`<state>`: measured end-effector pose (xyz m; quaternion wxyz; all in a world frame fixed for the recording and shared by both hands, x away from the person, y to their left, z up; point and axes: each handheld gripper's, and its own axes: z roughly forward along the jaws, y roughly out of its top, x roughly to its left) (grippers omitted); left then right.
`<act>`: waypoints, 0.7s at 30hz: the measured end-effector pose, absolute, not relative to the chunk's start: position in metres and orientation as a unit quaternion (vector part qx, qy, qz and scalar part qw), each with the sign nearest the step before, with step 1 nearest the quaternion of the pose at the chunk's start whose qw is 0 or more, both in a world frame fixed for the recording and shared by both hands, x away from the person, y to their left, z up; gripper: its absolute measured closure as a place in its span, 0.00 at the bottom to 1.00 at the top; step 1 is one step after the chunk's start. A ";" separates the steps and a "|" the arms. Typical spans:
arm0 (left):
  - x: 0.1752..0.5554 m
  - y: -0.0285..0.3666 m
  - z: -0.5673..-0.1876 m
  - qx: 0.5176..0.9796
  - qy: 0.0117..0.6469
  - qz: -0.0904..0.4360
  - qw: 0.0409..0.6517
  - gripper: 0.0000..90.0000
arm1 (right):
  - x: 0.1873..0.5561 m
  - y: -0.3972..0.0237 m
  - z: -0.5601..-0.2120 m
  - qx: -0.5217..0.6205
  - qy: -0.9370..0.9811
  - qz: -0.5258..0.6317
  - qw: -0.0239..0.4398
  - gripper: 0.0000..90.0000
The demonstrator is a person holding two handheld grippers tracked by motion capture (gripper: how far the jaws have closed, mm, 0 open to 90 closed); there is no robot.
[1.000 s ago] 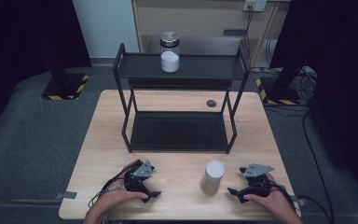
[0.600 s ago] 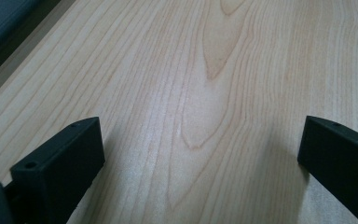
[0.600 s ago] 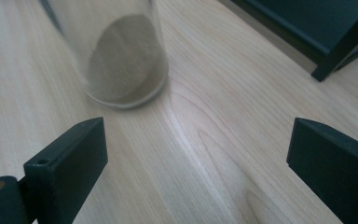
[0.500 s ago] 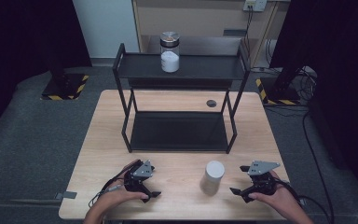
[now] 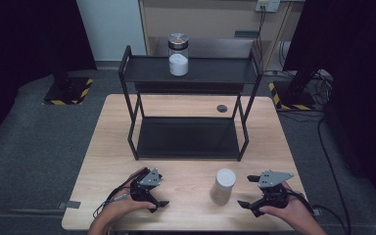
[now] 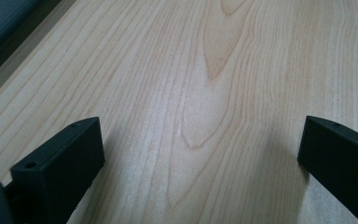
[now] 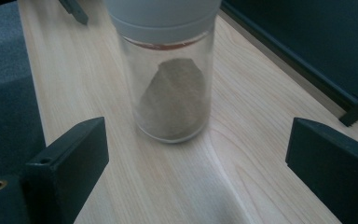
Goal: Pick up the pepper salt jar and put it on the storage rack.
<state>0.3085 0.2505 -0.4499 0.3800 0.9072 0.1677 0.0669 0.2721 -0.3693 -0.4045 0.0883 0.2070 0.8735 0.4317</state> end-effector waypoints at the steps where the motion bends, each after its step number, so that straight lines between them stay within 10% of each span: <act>1: 0.308 0.250 -0.450 0.907 0.168 0.067 0.380 0.00 | 0.272 -0.368 -0.404 0.206 0.873 0.433 0.088 0.07; 21: 0.308 0.250 -0.450 0.907 0.169 0.068 0.380 0.00 | 0.274 -0.349 -0.409 0.195 0.861 0.461 0.089 0.13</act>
